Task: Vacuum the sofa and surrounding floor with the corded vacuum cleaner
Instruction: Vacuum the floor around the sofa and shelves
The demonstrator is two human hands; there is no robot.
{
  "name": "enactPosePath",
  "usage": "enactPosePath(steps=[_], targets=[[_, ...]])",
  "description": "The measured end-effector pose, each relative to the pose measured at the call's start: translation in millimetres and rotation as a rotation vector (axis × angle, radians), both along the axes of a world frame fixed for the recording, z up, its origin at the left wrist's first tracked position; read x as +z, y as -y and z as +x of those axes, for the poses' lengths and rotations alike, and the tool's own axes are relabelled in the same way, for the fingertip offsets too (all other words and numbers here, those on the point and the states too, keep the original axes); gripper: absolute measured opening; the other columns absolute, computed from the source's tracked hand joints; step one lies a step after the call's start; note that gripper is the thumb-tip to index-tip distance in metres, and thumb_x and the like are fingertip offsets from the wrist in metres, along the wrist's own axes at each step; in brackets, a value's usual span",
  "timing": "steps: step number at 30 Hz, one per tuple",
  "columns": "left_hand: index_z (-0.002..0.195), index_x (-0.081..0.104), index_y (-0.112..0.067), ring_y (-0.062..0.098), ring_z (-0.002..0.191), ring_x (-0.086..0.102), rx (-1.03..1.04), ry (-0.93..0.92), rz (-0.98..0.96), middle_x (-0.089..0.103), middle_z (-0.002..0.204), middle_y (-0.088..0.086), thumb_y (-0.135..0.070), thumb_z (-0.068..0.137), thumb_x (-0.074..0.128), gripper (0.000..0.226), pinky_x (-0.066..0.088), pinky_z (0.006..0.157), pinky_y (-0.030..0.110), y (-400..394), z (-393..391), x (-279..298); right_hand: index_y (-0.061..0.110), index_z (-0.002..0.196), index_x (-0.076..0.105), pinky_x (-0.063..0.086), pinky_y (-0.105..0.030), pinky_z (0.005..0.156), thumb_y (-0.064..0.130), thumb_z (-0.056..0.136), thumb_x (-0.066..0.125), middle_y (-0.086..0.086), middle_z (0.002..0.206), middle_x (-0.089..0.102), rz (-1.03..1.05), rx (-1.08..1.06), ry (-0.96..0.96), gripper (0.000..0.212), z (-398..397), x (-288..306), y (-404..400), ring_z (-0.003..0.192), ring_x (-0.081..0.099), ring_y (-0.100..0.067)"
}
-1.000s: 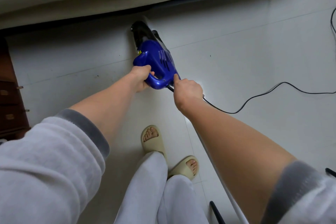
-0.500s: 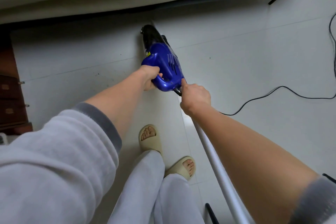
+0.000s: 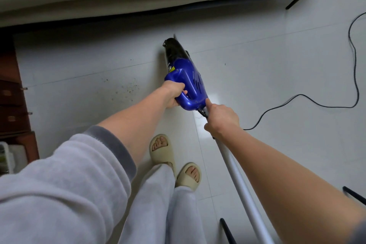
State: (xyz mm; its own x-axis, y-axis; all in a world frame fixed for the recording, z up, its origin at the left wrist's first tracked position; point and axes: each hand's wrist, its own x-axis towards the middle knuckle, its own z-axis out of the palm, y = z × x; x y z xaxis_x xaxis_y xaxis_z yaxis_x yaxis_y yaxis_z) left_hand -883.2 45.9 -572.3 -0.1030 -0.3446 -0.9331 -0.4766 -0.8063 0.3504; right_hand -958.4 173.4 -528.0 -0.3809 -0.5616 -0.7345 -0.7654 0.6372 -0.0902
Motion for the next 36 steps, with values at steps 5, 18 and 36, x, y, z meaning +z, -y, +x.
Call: enactPosePath(steps=[5, 18, 36], targets=[[0.127, 0.049, -0.005, 0.010, 0.066, 0.052, 0.076, 0.048, -0.010, 0.052, 0.077, 0.002, -0.006, 0.097, 0.044, 0.030, 0.048, 0.077, 0.031, -1.9, 31.5, 1.2, 0.014, 0.120, 0.039, 0.039, -0.032, 0.060, -0.003, 0.076, 0.055, -0.006, 0.090, 0.055, 0.009, 0.085, 0.050, 0.050, 20.7, 5.7, 6.2, 0.079, 0.048, -0.028], [0.125, 0.051, -0.005, 0.012, 0.065, 0.055, -0.032, 0.138, -0.005, 0.055, 0.074, 0.002, -0.006, 0.095, 0.045, 0.031, 0.050, 0.075, 0.031, -43.9, 48.8, 34.9, 0.014, 0.123, 0.041, 0.041, -0.032, 0.061, 0.006, 0.081, 0.056, -0.004, 0.089, 0.051, 0.008, 0.086, 0.142, 0.046, 37.9, 31.7, -41.8, 0.079, 0.048, -0.026], [0.133, 0.044, -0.005, 0.014, 0.076, 0.056, 0.036, -0.009, 0.103, 0.056, 0.083, 0.004, -0.005, 0.096, 0.046, 0.037, 0.051, 0.081, 0.034, -89.8, 58.2, 41.1, 0.015, 0.120, 0.040, 0.034, -0.026, 0.047, 0.005, 0.079, 0.057, 0.000, 0.072, 0.044, 0.122, 0.121, 0.014, 0.045, 47.5, 56.4, -80.1, 0.074, 0.048, -0.025]])
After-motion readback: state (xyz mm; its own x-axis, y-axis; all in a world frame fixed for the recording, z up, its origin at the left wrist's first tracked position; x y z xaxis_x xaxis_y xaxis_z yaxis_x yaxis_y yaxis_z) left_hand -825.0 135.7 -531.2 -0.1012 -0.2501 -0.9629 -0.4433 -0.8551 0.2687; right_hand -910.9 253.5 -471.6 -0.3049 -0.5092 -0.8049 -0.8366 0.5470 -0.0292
